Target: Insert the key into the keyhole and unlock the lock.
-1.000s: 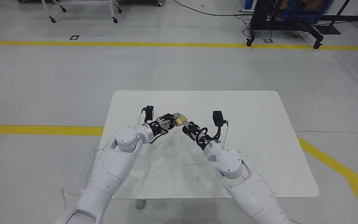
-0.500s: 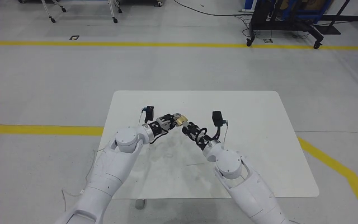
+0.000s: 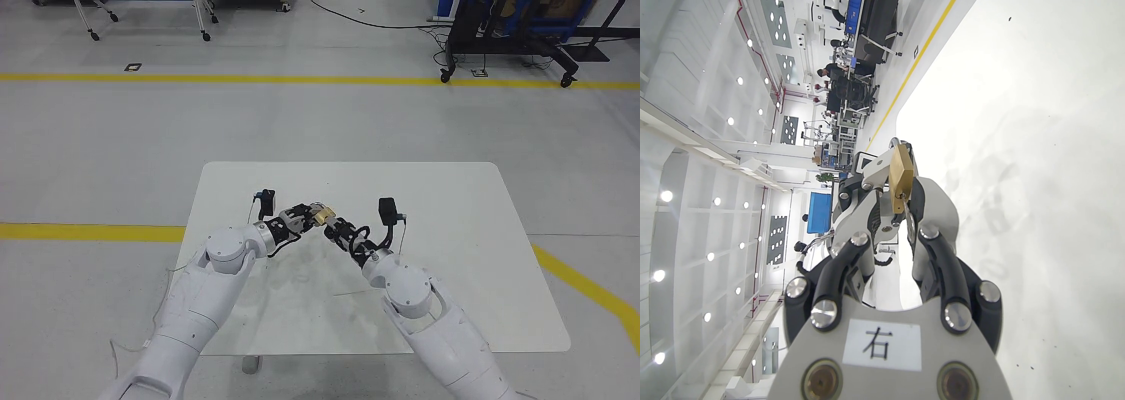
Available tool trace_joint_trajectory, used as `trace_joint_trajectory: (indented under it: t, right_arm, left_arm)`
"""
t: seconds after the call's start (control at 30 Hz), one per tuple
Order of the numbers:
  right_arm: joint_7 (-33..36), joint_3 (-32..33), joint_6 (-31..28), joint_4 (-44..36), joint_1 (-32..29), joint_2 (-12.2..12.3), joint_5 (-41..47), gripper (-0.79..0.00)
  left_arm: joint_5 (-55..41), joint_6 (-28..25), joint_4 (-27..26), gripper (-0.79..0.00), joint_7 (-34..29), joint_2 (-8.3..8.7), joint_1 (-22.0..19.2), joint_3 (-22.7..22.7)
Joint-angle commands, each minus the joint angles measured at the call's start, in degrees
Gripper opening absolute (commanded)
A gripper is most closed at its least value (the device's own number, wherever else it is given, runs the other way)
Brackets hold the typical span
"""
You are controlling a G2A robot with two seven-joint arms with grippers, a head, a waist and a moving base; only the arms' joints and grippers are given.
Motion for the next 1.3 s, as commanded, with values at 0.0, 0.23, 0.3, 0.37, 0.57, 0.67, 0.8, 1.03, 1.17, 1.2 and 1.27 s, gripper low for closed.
trace_joint_trajectory:
  t: [0.0,0.23,0.3,0.37,0.57,0.67,0.8,1.03,1.17,1.2,1.27]
  right_arm:
    - [0.0,0.0,0.1,0.1,0.1,0.0,0.0,-0.6]
    - [0.0,0.1,1.0,-0.1,0.1,-0.2,0.1,-0.536]
    - [-0.2,0.2,1.7,-0.2,0.0,-0.2,0.3,-0.514]
    - [-0.4,0.2,2.3,-0.5,-0.1,-0.3,0.4,-0.465]
    - [-0.3,0.4,3.0,-0.6,-0.1,-0.4,0.4,-0.471]
    - [-0.2,0.4,3.3,-0.6,0.1,-0.4,0.5,-0.48]
    - [0.0,0.2,3.7,-0.6,0.3,-0.5,0.3,-0.483]
    - [-0.1,0.0,6.1,-0.6,1.0,-0.7,0.3,-0.483]
    - [-0.3,-0.2,7.6,-0.6,1.6,-0.9,0.6,-0.486]
    - [-0.2,-0.3,7.7,-0.6,1.7,-0.9,0.7,-0.486]
    - [-0.2,-0.5,8.0,-0.6,1.8,-1.0,0.6,-0.486]
  left_arm:
    - [0.0,0.0,0.0,-0.785,0.0,0.01,0.0,0.0]
    - [0.1,0.1,-0.1,-0.785,0.1,0.02,0.0,0.0]
    - [0.3,-0.1,-0.2,-0.785,0.4,0.02,0.0,0.0]
    - [0.5,-0.2,-0.3,-0.785,0.5,0.03,0.1,0.1]
    - [0.6,-0.3,-0.3,-0.785,0.2,0.05,0.1,0.2]
    - [0.8,-0.4,-0.1,-0.785,0.1,0.07,0.0,0.2]
    - [0.9,-0.4,0.2,-0.785,0.0,0.09,-0.2,0.1]
    - [1.4,-0.9,0.4,-0.785,0.1,0.11,-0.4,0.2]
    - [1.6,-1.0,0.5,-0.785,0.1,0.13,-0.4,0.2]
    - [1.6,-1.0,0.5,-0.785,0.0,0.13,-0.4,0.2]
    - [1.6,-1.2,0.5,-0.785,0.0,0.13,-0.4,0.3]
